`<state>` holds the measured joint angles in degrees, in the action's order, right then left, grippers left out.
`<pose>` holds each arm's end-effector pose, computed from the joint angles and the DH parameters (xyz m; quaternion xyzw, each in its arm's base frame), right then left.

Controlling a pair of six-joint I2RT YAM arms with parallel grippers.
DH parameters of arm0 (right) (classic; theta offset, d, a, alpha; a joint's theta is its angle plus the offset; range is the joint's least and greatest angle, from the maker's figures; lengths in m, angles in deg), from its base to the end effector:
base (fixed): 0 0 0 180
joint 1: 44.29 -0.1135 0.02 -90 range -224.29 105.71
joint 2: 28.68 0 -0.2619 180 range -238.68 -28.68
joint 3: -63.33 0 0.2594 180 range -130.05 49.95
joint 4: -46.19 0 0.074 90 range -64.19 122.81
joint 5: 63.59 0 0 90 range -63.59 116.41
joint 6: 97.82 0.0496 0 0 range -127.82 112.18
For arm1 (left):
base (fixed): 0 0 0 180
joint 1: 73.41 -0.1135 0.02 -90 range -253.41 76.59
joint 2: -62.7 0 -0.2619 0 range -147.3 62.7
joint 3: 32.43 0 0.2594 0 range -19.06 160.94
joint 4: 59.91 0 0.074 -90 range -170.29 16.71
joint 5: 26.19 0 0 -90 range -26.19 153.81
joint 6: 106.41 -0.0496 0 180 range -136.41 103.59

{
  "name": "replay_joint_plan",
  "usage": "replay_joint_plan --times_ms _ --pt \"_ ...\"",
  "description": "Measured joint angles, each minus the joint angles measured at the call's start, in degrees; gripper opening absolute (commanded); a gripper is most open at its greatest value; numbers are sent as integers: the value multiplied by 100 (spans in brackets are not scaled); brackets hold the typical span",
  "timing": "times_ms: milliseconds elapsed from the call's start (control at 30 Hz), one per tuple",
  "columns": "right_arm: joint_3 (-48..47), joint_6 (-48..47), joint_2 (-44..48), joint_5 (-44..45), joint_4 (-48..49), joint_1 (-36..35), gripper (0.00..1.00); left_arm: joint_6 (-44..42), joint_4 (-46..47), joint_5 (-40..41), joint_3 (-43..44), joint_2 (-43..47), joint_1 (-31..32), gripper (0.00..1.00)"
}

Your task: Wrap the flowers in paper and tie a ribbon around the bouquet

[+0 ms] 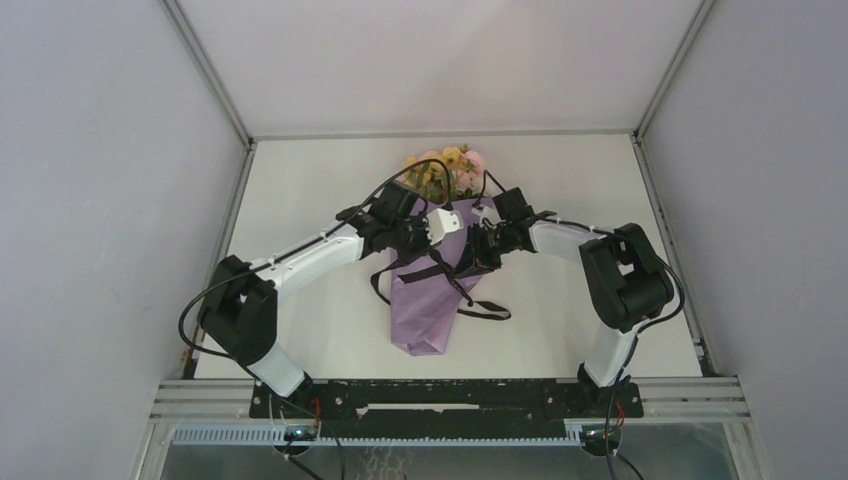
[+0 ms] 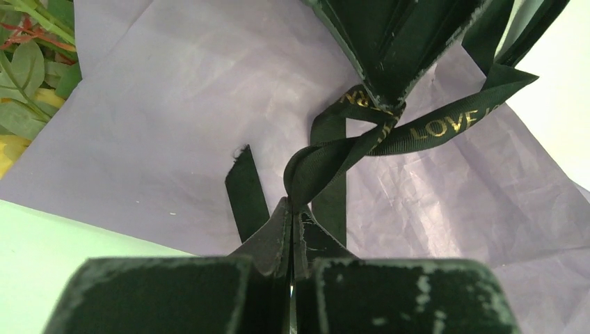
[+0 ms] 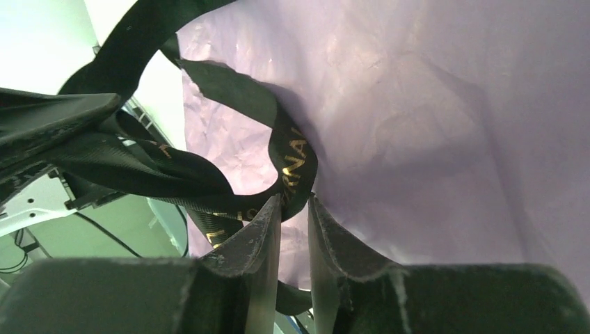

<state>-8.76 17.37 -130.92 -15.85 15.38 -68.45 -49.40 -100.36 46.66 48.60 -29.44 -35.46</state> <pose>0.3089 0.1751 0.1424 -0.0823 0.9037 0.4147 0.0668 0.2747 -0.2328 0.2301 0.5818 0.7319 -0.1547 0.3191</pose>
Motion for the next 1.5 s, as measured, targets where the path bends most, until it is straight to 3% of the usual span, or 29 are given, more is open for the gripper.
replay_joint_plan --times_ms 300,900,1067,1300,1500 --pt "-66 -35 15 382 -195 149 46 74 129 118 236 -404 -22 0" --pt "-96 -151 887 1556 -680 387 42 415 433 326 472 -826 -76 0" --pt "24 -17 1285 2339 -520 -186 38 490 503 343 603 -968 -109 0" --pt "1403 1032 2769 3449 1165 -1523 29 621 535 323 680 -1064 -160 0" --pt "1941 1637 2461 4229 1945 -1897 28 656 540 295 680 -1069 -177 0"
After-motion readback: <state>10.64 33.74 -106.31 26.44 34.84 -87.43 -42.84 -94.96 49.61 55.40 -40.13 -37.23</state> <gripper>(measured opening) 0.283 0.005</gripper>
